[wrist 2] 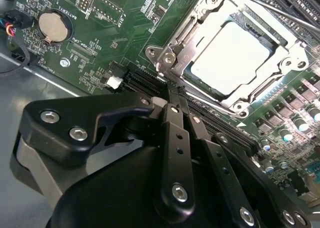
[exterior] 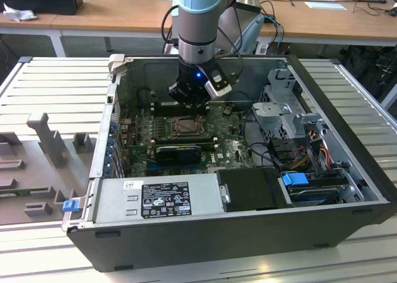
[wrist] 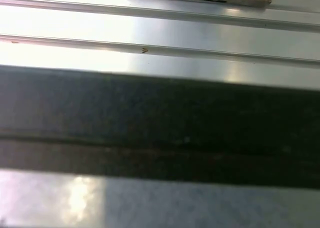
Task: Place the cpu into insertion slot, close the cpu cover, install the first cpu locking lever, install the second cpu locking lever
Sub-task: 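Install the first cpu locking lever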
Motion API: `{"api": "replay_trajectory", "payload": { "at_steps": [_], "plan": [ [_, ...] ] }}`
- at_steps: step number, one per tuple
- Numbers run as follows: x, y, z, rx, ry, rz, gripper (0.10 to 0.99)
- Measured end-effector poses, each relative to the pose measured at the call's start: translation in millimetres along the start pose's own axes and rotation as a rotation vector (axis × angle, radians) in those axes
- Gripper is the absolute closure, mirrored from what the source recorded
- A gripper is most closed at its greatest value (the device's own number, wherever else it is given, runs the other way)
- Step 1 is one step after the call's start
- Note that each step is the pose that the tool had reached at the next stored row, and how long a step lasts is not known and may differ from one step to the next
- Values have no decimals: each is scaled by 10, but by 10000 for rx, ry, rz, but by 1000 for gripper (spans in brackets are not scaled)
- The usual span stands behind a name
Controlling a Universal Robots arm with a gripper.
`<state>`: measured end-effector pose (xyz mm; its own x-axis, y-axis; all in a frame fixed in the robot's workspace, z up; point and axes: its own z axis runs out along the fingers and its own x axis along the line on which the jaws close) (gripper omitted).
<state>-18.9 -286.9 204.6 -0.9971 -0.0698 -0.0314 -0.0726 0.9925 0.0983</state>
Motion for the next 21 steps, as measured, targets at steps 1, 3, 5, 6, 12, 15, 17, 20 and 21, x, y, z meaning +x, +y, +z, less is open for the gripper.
{"api": "replay_trajectory", "payload": {
  "at_steps": [1, 3, 5, 6, 12, 15, 17, 20, 21],
  "plan": [
    [1, -1, 4, 18, 5, 1, 980],
    [2, 0, 13, 85, 8, 2, 980],
    [1, -1, 13, 136, 11, -2, 980],
    [1, 0, 10, 136, 11, -3, 980],
    [0, 0, 32, 156, 9, -1, 980],
    [1, -2, 31, 100, 6, 0, 980],
    [-2, 1, 14, 85, 3, 1, 980],
    [-7, 17, -154, 91, 8, 1, 980],
    [-8, 19, -177, 89, 7, 0, 980]
  ]
}}
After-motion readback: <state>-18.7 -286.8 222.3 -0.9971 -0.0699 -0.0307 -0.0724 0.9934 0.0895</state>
